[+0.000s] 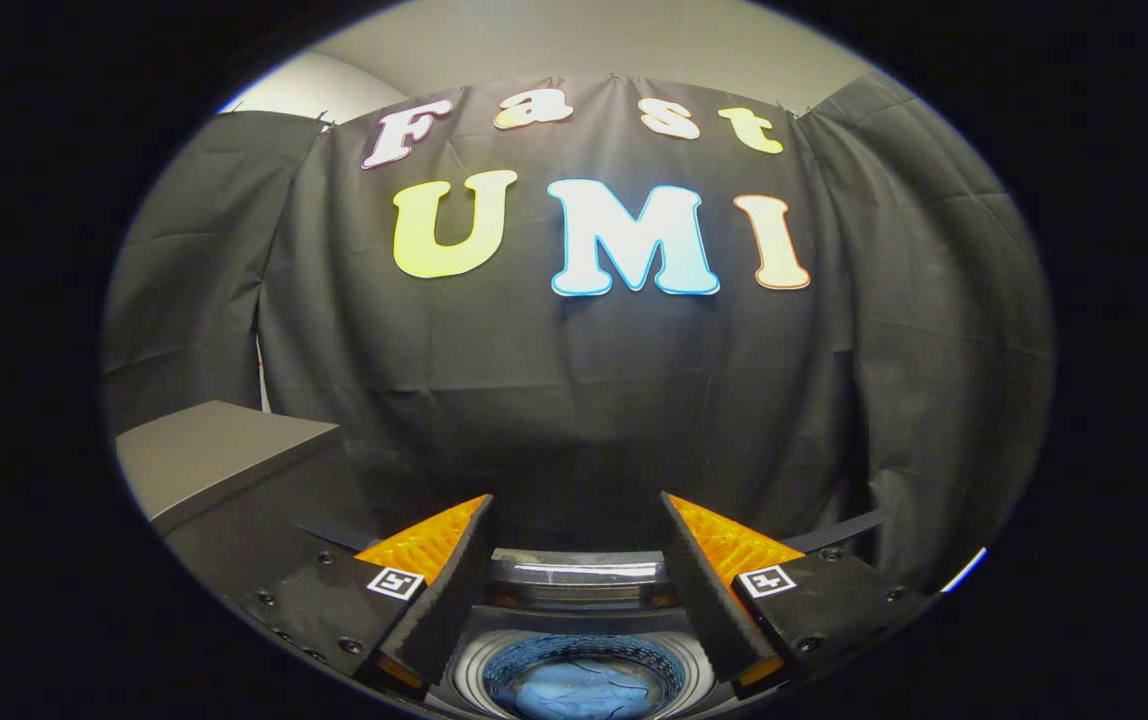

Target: Put the clothes into the washing machine and then close the washing machine lid.

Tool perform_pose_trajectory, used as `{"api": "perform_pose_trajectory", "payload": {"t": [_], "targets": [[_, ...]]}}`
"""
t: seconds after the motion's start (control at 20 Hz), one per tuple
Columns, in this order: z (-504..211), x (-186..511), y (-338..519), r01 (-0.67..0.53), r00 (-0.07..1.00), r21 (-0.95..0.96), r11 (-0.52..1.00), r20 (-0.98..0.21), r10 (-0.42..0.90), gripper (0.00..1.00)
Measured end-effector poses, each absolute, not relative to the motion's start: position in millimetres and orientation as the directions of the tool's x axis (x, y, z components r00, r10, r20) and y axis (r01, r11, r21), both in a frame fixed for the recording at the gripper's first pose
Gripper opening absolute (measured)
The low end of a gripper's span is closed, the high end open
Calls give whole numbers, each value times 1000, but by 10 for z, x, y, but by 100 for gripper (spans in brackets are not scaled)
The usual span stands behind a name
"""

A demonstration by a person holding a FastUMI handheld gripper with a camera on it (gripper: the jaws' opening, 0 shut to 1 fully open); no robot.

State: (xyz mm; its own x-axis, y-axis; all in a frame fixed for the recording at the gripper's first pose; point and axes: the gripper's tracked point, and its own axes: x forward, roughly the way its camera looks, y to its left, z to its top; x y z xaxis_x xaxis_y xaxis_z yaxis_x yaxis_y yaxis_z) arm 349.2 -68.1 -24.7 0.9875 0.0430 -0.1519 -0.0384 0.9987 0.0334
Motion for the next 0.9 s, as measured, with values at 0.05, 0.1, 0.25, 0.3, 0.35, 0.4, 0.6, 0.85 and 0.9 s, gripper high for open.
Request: {"api": "perform_pose_trajectory", "payload": {"t": [0.05,0.1,0.25,0.3,0.35,0.4,0.6,0.85,0.9], "targets": [[-295,3428,-703,-39,987,33,999,-156,44,98],[-315,3399,-702,-40,986,33,999,-158,45,98],[-363,3303,-697,-44,985,36,998,-164,49,98],[-385,3267,-699,-47,985,37,998,-166,53,98],[-417,3234,-696,-50,984,37,998,-170,56,98],[-460,3212,-701,-49,982,34,998,-181,54,98],[-626,3084,-740,-46,976,58,997,-211,57,98],[-831,2972,-711,-49,969,67,997,-237,64,97],[-861,2950,-705,-50,968,64,997,-242,64,97]]}}
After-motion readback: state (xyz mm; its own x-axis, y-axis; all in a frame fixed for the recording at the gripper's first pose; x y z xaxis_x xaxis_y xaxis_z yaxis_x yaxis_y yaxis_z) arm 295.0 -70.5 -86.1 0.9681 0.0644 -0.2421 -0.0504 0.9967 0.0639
